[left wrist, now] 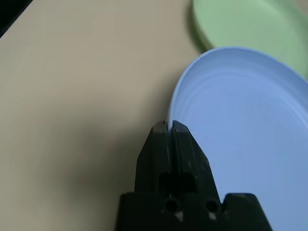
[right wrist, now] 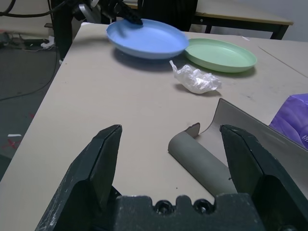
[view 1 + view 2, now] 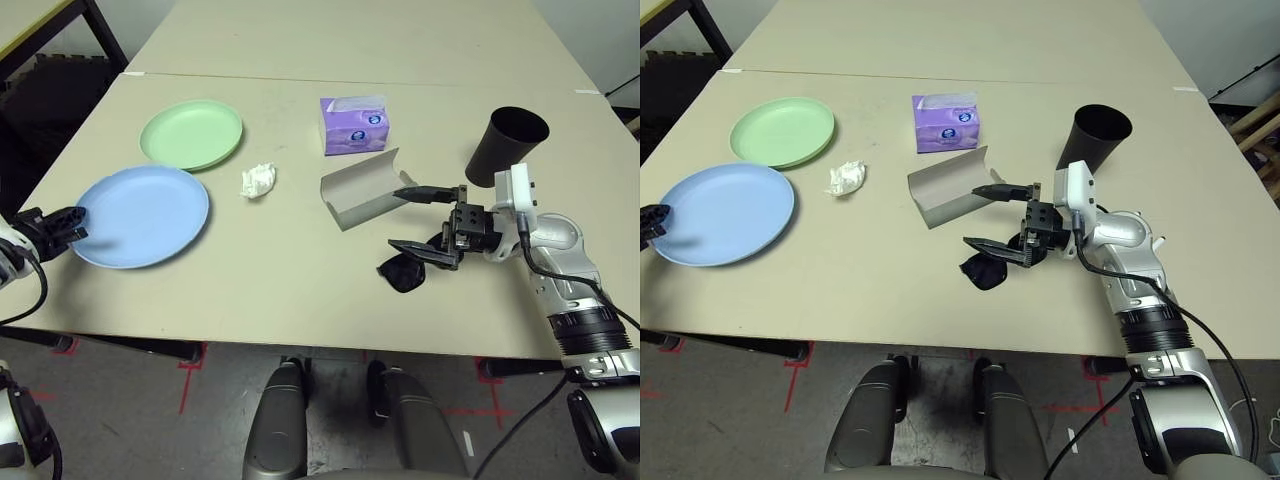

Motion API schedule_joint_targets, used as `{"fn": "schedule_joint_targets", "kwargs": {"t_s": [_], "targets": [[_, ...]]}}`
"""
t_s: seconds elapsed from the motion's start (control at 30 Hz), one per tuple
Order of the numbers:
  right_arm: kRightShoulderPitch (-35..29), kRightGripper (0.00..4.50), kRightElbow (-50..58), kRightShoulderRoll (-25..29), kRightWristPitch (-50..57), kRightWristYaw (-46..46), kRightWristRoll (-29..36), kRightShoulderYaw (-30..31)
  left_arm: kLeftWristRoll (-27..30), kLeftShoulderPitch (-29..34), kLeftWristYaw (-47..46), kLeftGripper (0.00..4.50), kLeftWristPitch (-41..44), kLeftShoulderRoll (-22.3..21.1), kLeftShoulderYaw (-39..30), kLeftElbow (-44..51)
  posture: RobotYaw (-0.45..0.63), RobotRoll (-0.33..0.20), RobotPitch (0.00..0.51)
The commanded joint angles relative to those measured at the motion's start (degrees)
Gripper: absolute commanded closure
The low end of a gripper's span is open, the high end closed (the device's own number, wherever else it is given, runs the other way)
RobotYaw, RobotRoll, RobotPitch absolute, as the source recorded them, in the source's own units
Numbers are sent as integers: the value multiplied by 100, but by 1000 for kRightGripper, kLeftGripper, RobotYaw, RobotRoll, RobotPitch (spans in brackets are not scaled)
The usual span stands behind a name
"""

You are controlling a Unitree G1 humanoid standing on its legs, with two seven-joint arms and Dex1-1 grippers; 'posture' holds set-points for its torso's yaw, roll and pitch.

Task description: Organize and tidy the items on the table.

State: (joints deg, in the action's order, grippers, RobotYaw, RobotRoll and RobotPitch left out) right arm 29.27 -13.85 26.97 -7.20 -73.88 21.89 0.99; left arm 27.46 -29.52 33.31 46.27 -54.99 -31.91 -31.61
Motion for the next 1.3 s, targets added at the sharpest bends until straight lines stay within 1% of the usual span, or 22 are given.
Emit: {"fn": "schedule_joint_targets", "kwargs": {"t_s": [0.03,0.2,0.4,0.47,0.63,0.8,0.9,1.0,1.3], "targets": [[-14,0,3,7,-9,5,-1,38,65,-56,24,4478,245,-87,8,112,194,0,203],[17,0,-18,-2,-7,3,-6,48,-63,-541,-75,4478,85,-135,96,-345,198,0,203],[53,0,-32,11,-3,-1,-2,59,-398,-1528,-254,4478,-509,27,467,-1207,194,0,202],[53,0,-27,15,4,1,3,59,-523,-1903,-452,4478,-852,183,572,-1543,198,0,202],[66,0,-19,-11,13,23,-4,87,-849,-2852,-855,4478,-1777,811,882,-2432,199,0,202],[74,0,25,-15,40,44,-3,95,-1127,-3511,-1183,4478,-2519,1232,1050,-3335,182,0,205],[3,0,142,16,81,79,13,80,-1258,-3748,-1444,4478,-2895,1343,1090,-3708,168,0,206],[-60,0,233,38,117,121,19,70,-1327,-3872,-1563,4478,-3088,1377,1079,-3905,161,0,206],[-138,0,357,55,181,213,17,75,-1406,-4000,-2050,4478,-3561,1439,990,-4113,159,0,209]]}}
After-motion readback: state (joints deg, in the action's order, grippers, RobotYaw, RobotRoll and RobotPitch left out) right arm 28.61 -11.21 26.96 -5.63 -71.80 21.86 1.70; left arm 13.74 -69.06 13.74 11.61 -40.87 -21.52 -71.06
